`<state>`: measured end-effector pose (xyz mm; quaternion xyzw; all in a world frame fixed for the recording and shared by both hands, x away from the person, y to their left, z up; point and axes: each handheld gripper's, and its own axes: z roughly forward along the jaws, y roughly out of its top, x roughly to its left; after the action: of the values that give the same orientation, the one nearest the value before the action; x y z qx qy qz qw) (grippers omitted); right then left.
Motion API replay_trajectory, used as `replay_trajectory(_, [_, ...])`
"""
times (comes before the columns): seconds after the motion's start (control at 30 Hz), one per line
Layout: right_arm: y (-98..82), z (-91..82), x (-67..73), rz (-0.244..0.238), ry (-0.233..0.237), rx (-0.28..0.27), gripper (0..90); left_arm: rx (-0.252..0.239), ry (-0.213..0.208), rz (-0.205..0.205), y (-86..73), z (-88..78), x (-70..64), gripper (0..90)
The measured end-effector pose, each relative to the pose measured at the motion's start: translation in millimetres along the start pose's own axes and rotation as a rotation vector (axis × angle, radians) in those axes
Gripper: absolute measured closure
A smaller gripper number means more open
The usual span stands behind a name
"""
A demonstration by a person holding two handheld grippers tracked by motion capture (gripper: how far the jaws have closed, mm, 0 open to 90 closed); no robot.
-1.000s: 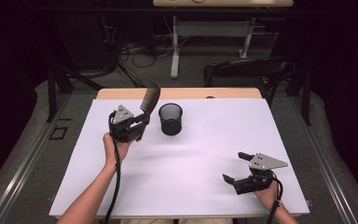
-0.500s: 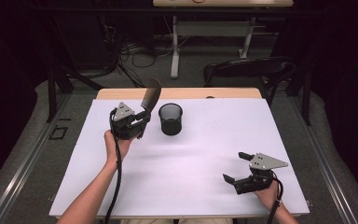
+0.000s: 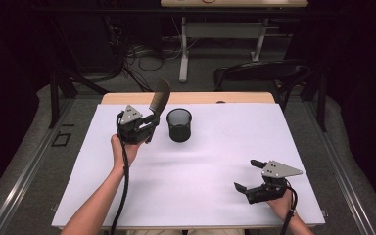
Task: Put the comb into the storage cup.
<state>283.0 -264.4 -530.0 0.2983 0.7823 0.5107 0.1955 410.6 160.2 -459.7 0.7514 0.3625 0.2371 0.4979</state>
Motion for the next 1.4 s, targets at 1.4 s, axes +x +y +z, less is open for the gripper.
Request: replay_trajectory(1.4, [-0.1, 0.7, -0.6, 0.005, -0.005, 0.003, 0.0, -0.043, -0.005, 0.013, 31.6, 7.8, -4.5, 72.5])
